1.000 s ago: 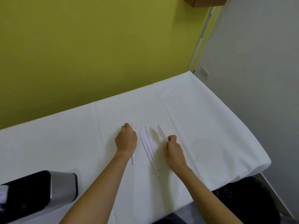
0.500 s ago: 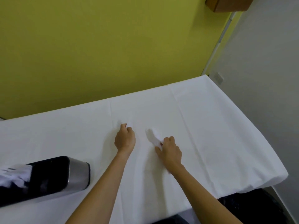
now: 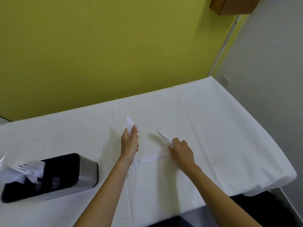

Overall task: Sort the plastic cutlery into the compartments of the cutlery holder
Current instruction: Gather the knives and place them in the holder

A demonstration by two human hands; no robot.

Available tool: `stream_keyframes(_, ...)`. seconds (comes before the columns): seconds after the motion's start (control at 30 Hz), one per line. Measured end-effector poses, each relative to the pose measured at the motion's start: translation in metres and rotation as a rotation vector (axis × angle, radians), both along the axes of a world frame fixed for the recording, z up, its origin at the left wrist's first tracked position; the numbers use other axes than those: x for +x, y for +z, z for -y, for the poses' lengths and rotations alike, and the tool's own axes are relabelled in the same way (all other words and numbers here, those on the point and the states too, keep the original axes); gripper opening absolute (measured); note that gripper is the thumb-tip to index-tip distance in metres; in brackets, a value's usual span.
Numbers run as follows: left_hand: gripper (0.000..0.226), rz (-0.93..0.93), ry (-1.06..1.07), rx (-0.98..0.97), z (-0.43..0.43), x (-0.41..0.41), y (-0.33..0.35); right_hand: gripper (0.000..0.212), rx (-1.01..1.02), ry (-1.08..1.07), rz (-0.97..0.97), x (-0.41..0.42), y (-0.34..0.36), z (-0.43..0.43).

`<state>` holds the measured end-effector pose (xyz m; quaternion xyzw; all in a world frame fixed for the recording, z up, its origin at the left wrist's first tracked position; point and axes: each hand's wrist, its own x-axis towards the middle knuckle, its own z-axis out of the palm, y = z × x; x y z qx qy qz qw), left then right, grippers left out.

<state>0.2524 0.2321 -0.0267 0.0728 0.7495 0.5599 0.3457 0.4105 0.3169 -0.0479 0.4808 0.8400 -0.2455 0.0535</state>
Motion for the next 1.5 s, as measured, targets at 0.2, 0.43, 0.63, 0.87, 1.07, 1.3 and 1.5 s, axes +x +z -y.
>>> stream_keyframes(0.2,0.032,0.008,-0.006,-0.051,0.014,0.007,-0.002,0.013,-0.006,0.167,-0.145,0.007,0.005,-0.001)
stream_keyframes(0.43,0.016,0.034,0.070,-0.004,0.034,0.005,0.003,0.025,-0.060,0.475,-0.073,0.003,0.011,-0.012)
stream_keyframes(0.63,0.021,-0.131,0.045,-0.075,0.046,-0.008,0.009,0.024,0.010,0.587,0.017,-0.004,0.008,-0.014)
stream_keyframes(0.87,0.026,-0.141,-0.049,-0.017,0.053,-0.019,0.014,0.025,0.011,0.546,0.124,-0.009,0.011,-0.016)
stream_keyframes(1.07,0.016,-0.030,-0.133,0.026,0.047,-0.024,0.019,0.021,-0.495,0.217,-0.180,-0.004,0.012,-0.021)
stream_keyframes(1.3,0.007,0.053,-0.365,0.071,0.034,-0.024,0.040,0.020,-0.955,-0.083,-0.503,-0.004,0.024,-0.009)
stream_keyframes(1.5,0.015,-0.031,-0.471,0.017,0.020,-0.023,0.046,0.027,-1.389,-0.200,-0.691,-0.009,0.041,0.008)
